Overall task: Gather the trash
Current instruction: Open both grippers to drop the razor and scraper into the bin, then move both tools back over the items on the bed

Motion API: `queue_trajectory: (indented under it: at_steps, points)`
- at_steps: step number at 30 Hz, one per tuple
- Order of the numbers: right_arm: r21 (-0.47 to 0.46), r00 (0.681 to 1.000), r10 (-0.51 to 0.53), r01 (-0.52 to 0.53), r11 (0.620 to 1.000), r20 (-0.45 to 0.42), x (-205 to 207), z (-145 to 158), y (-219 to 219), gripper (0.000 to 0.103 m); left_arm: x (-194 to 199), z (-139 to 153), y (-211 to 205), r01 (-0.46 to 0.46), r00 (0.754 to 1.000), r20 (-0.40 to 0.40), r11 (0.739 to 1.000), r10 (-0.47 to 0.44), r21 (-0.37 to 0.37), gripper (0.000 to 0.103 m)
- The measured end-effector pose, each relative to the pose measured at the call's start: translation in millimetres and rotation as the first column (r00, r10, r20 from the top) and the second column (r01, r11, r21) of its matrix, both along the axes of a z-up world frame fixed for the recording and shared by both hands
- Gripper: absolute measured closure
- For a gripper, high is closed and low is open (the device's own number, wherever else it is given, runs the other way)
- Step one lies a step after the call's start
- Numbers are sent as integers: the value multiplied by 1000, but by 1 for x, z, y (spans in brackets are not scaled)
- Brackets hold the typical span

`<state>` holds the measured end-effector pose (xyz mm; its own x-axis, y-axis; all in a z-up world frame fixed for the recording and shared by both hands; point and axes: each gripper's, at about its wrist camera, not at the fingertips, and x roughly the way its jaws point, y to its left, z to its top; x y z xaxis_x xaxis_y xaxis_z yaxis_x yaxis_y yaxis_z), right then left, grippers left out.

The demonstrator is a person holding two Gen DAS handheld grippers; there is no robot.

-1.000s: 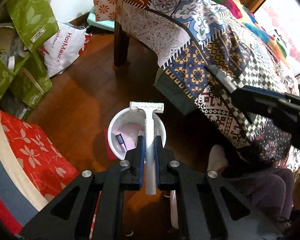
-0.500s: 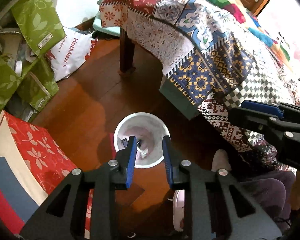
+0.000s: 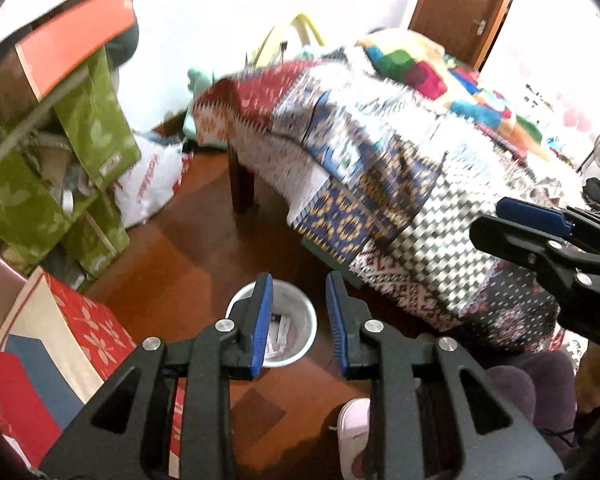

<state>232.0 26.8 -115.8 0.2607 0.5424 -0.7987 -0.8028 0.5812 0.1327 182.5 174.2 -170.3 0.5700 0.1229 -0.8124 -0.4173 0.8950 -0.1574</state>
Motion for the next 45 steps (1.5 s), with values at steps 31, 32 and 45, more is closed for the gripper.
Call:
queue_trajectory:
  at_steps: [31, 32, 45]
  points:
    - [305, 833, -467, 381, 873, 297, 49, 106, -231, 18, 88, 132, -192, 234, 909, 300, 950, -289, 207, 36]
    - [312, 828, -473, 384, 869, 300, 53, 105, -238, 18, 94, 131, -197, 243, 907, 298, 948, -297, 204, 36]
    - [209, 764, -584, 545, 812, 276, 130, 58, -291, 18, 212, 76, -250, 384, 887, 207, 909, -412, 160, 36]
